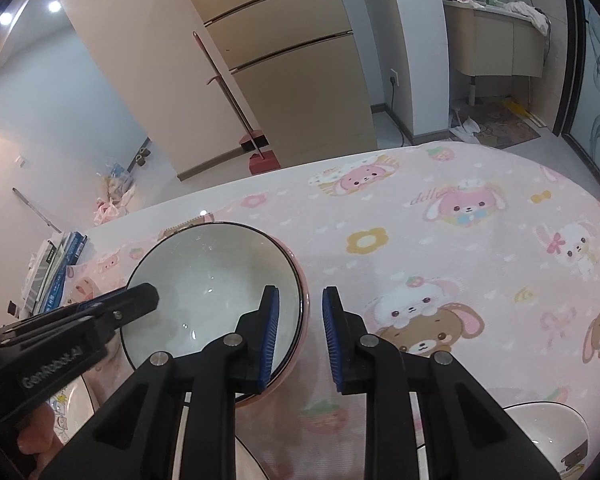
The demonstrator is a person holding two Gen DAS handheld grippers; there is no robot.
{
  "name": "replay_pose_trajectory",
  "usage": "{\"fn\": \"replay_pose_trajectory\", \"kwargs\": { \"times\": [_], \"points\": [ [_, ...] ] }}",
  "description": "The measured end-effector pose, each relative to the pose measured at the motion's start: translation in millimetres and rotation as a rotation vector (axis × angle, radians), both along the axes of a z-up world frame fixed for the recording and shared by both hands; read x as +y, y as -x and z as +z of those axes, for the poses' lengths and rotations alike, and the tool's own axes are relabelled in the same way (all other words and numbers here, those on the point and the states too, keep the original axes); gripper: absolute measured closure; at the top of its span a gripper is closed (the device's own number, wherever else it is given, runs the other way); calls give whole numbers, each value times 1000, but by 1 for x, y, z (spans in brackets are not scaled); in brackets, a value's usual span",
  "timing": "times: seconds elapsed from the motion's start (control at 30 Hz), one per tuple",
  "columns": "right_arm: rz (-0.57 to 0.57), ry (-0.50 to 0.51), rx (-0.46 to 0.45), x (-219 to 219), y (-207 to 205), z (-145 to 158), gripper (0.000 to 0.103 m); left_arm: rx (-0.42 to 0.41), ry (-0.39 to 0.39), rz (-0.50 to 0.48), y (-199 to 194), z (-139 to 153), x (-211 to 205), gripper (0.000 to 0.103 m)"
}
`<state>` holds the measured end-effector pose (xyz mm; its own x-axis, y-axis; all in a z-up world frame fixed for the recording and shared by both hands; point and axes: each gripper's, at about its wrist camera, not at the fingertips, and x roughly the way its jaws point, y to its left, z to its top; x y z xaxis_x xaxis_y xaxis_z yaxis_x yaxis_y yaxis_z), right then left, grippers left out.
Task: Organize plates and bowls
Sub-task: 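Lift the white bowl with both grippers and lower it onto the other white bowl, then open both grippers and release the stacked white bowl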
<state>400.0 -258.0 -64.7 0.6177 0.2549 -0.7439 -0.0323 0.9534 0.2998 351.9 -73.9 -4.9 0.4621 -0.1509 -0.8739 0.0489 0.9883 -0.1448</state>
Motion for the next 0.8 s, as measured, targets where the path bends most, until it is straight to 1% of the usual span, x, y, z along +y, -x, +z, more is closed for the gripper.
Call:
{"fn": "replay_pose_trajectory", "kwargs": {
  "times": [0.03, 0.13, 0.27, 0.43, 0.53, 0.73, 0.8],
  "points": [
    [0, -2, 1, 0, 0, 1, 79, -7, 14, 3, 1, 4, 2, 91],
    [-2, -19, 0, -3, 1, 3, 79, -27, 11, 6, 4, 11, 5, 91],
    [6, -27, 3, -3, 2, 4, 79, -14, 8, -4, 2, 7, 5, 101],
    [12, -24, 14, -3, 0, 3, 79, 16, -16, 3, -5, -6, 4, 101],
    [12, -21, 13, -4, 1, 5, 79, 18, -15, 3, -4, -5, 5, 101],
    [17, -36, 3, -5, 5, 14, 79, -28, -32, 7, 3, 8, 5, 101],
    [15, -27, -14, -5, 9, 21, 79, -42, -21, 2, 5, 14, 5, 98]
  ]
}}
